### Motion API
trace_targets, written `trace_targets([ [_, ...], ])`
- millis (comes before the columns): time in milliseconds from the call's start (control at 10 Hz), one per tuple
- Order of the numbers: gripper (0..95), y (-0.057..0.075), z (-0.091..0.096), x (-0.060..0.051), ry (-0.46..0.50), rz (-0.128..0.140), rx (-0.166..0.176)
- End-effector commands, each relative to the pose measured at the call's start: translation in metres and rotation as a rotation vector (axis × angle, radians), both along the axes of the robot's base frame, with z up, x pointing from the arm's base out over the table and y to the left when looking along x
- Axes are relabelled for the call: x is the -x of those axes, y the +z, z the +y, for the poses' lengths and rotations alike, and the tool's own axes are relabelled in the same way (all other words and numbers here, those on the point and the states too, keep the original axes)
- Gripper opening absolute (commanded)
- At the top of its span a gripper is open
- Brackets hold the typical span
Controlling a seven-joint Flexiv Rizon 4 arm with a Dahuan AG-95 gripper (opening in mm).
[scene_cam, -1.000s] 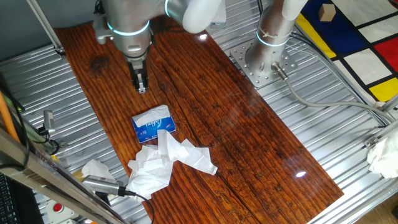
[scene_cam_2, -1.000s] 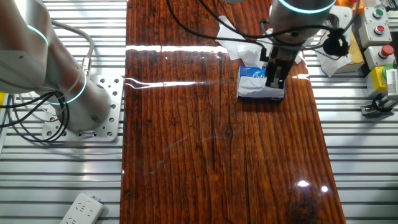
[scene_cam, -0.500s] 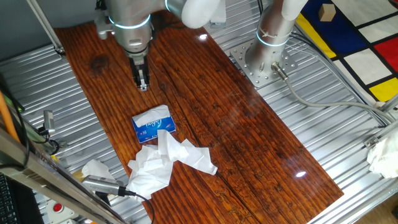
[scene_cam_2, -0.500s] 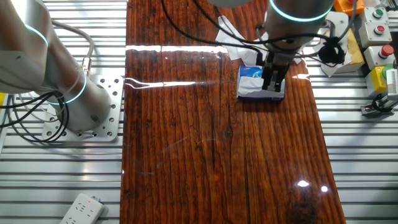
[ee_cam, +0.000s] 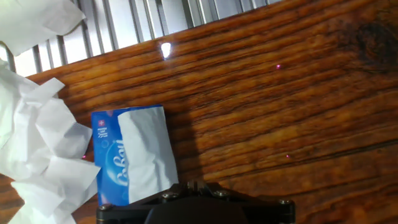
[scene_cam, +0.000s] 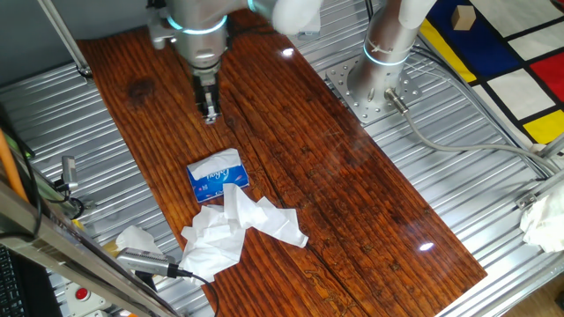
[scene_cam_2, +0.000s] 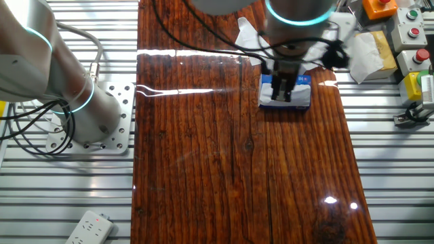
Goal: Pull out a napkin
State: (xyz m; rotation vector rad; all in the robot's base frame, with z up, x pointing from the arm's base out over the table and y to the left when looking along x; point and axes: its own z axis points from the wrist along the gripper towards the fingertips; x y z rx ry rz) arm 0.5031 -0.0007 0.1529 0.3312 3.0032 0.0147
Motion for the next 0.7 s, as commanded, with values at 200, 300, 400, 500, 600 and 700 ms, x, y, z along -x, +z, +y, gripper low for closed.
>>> trace_targets([
  [200,0.0,-0.004,0.004,0.010,-0.017,-0.033,0.003],
  [300,0.0,-0.003,0.004,0.013,-0.023,-0.033,0.006],
  [400,0.0,-0.004,0.003,0.017,-0.023,-0.036,0.006],
  [500,0.0,-0.005,0.001,0.019,-0.024,-0.046,0.003],
  [600,0.0,-0.006,0.001,0.018,-0.033,-0.046,0.001],
  [700,0.0,-0.005,-0.001,0.015,-0.036,-0.043,-0.002],
])
